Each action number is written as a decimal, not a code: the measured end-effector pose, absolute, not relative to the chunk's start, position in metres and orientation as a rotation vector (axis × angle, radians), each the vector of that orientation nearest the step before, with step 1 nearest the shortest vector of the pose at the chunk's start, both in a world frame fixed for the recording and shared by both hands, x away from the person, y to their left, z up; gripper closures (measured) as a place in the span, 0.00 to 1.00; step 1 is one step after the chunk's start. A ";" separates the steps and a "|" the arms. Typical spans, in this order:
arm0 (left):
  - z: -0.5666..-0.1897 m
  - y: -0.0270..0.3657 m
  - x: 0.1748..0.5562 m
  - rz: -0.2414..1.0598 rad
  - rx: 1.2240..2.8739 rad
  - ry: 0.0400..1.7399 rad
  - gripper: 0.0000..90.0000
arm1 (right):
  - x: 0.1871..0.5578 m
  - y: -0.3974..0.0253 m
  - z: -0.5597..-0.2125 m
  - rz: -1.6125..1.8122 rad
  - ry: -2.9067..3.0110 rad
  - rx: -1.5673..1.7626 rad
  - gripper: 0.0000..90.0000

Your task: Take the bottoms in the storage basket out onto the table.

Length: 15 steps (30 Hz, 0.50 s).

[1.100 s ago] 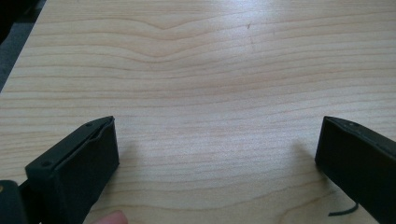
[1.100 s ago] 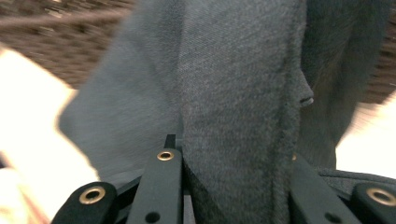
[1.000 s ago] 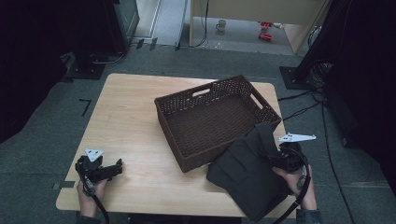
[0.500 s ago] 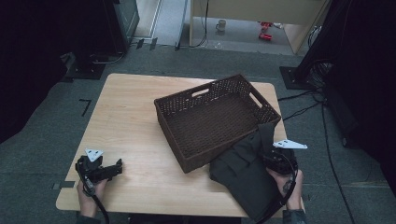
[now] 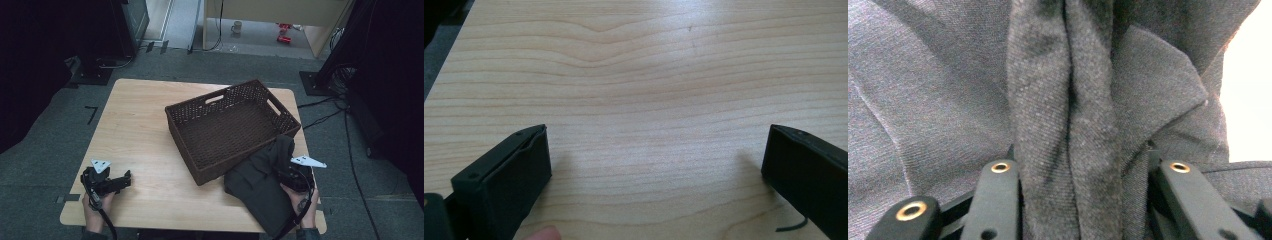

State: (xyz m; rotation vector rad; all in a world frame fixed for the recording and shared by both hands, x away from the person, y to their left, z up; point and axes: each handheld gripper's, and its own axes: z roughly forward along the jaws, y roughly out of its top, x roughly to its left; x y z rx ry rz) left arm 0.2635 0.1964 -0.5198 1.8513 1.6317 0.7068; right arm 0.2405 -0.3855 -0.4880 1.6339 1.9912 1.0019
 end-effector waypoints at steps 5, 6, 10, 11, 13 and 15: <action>-0.520 0.196 0.263 0.708 1.851 1.632 0.00 | 0.240 -0.386 -0.485 0.962 1.989 1.631 0.50; -0.520 0.196 0.263 0.708 1.851 1.632 0.00 | 0.239 -0.386 -0.483 0.964 1.987 1.626 0.46; -0.520 0.196 0.264 0.706 1.851 1.632 0.00 | 0.235 -0.388 -0.478 0.956 1.966 1.634 0.27; -0.520 0.196 0.264 0.706 1.851 1.632 0.00 | 0.233 -0.388 -0.477 0.958 1.960 1.636 0.24; -0.520 0.196 0.264 0.707 1.851 1.632 0.00 | 0.231 -0.389 -0.474 0.947 1.955 1.630 0.19; -0.520 0.196 0.263 0.708 1.851 1.632 0.00 | 0.229 -0.390 -0.471 0.949 1.943 1.626 0.18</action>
